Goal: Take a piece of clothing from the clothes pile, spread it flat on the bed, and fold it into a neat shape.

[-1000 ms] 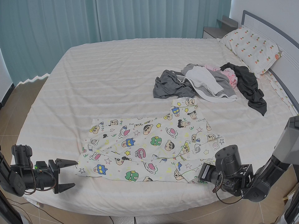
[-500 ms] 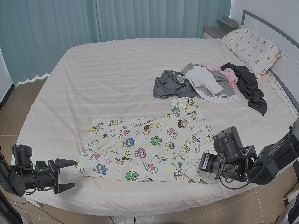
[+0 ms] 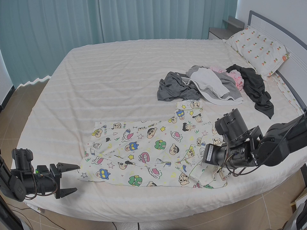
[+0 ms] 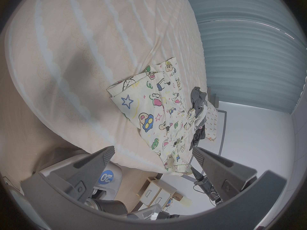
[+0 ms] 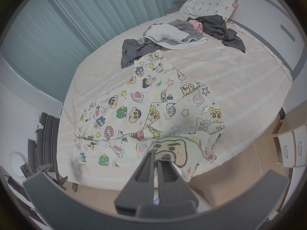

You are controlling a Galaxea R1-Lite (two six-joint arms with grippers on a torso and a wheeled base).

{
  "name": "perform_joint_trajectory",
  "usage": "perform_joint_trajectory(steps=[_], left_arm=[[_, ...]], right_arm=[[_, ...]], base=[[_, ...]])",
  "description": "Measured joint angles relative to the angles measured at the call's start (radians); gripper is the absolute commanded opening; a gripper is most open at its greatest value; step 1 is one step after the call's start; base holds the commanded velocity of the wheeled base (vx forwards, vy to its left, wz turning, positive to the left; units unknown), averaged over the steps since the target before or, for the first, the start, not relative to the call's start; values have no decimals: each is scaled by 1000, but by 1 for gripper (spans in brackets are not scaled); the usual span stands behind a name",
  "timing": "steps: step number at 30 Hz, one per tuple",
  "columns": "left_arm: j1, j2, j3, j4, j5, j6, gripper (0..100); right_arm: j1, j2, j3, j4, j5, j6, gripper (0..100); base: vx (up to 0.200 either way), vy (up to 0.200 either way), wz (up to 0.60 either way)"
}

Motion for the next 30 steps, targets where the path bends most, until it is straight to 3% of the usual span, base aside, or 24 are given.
perform_joint_trajectory(steps=[7, 15, 23, 29, 30], left_arm=[[0, 0, 0, 0, 0, 3, 100], [0, 0, 0, 0, 0, 5, 100], [0, 0, 2, 0, 0, 5, 100], [0, 0, 2, 0, 1, 4, 100], [0, 0, 2, 0, 1, 4, 100]], right_arm=[[-10, 10, -30, 93, 17, 13, 0], [28, 18, 46, 117, 28, 82, 0], [8, 36, 108, 92, 54, 105, 0], [-19, 60, 162, -24, 57, 104, 0], [-21, 68, 176, -54, 60, 104, 100]], base=[[0, 0, 0], [0, 0, 0], [0, 0, 0], [0, 0, 0], [0, 0, 0]])
